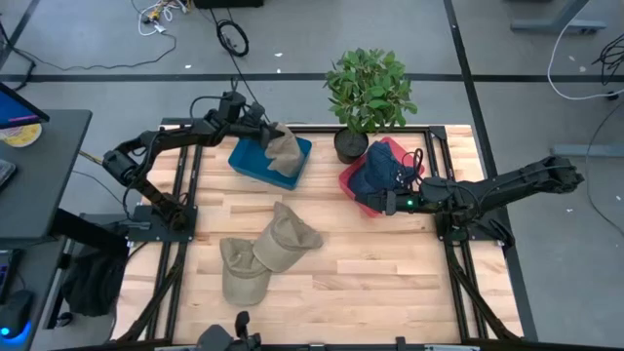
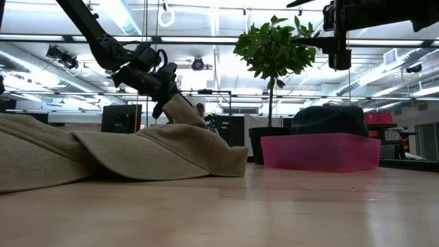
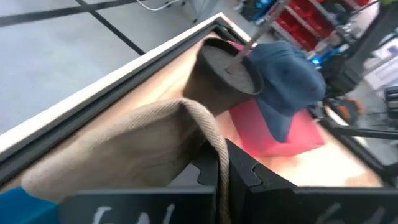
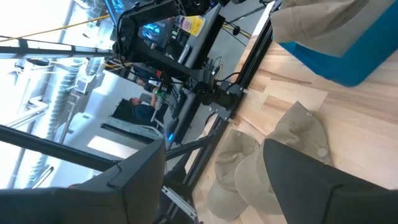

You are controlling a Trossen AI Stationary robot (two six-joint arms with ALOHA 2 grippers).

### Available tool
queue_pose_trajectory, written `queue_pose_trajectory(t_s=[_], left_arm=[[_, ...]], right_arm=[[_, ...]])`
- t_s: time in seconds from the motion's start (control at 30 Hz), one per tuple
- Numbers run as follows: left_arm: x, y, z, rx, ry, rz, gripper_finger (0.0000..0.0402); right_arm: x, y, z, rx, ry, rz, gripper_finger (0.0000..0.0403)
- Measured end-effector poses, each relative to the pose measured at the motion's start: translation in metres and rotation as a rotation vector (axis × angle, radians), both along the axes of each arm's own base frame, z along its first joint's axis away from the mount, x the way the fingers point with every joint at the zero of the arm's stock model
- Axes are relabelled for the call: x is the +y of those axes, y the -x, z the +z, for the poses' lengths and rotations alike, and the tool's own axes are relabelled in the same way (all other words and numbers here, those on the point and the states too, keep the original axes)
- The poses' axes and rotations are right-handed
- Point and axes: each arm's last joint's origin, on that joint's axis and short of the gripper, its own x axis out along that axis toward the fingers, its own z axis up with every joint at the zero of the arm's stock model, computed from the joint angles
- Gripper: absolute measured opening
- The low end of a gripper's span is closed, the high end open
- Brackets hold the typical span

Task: Pick & Place hat
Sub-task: Put the bottom right brown cap into the blue bin

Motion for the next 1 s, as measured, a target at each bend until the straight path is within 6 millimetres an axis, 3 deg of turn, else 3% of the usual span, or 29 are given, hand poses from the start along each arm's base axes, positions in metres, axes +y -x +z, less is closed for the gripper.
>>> queue_pose_trajectory(t_s=[0.3,0.47,1.0], left_arm=[[-0.010,-0.010,0.000,0.007,-0.029,-0.051,0.0031],[-0.011,-0.011,-0.001,0.007,0.000,-0.046,0.0065],[-0.005,-0.004,-0.001,-0.002,0.096,0.006,0.0301]], right_arm=[[0.000,0.000,0.000,0.000,0.001,0.000,0.0272],[0.000,0.000,0.000,0.001,0.002,0.000,0.0272],[0.001,0.000,0.000,0.000,-0.004,0.019,0.0272]])
